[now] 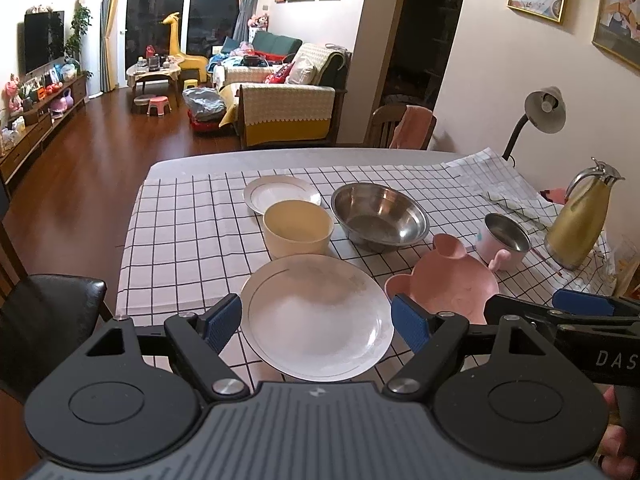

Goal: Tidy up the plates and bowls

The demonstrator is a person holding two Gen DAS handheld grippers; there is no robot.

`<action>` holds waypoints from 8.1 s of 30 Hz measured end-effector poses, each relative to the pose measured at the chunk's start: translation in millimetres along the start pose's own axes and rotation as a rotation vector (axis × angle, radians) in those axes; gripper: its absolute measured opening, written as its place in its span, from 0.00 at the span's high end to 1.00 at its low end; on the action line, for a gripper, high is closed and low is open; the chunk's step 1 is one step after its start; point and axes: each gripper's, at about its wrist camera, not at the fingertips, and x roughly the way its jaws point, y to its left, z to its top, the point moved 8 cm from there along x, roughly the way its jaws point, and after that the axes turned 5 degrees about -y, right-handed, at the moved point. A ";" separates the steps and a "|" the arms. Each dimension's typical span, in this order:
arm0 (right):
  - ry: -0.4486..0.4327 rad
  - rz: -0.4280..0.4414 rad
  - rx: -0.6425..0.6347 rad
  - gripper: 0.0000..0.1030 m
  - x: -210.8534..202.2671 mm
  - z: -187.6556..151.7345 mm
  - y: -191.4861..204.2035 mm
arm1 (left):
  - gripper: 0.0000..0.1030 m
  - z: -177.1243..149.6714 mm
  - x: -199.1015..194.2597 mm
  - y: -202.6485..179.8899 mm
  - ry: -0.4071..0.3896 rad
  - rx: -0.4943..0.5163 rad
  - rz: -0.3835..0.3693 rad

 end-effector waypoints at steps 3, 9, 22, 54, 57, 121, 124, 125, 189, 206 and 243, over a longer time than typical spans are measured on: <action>0.008 0.000 0.000 0.00 0.4 -1.8 0.6 | 0.20 -2.1 2.7 -0.3 0.013 -0.002 -0.002; 0.058 -0.005 0.013 0.00 10.8 -6.5 -3.4 | 0.20 -7.5 13.8 4.9 0.062 -0.037 0.001; 0.156 -0.006 0.033 0.02 44.2 -14.7 -11.0 | 0.20 -9.1 48.0 16.5 0.134 -0.050 0.020; 0.410 -0.032 0.151 0.39 176.0 -69.7 -41.9 | 0.43 -43.8 196.7 97.5 0.366 -0.112 0.094; 0.423 -0.039 0.153 0.46 184.5 -73.2 -41.4 | 0.45 -45.5 205.7 95.5 0.391 -0.074 0.103; 0.458 -0.068 0.335 0.84 121.2 -146.5 23.0 | 0.89 -108.7 119.1 121.3 0.540 0.031 -0.081; 0.470 -0.059 0.326 0.84 126.4 -143.0 20.5 | 0.88 -109.3 118.4 120.4 0.542 0.019 -0.072; 0.474 -0.056 0.320 0.84 128.1 -141.7 20.0 | 0.88 -109.5 118.4 120.1 0.543 0.013 -0.067; 0.508 -0.021 0.025 0.45 126.3 -105.2 31.4 | 0.82 -96.8 104.2 136.4 0.473 -0.007 -0.095; 0.356 0.257 -0.167 0.24 160.4 31.5 6.8 | 0.37 4.7 115.8 90.7 0.239 -0.111 0.137; 0.515 0.261 -0.194 0.33 438.4 141.2 -0.3 | 0.34 118.2 375.7 126.3 0.333 -0.292 0.254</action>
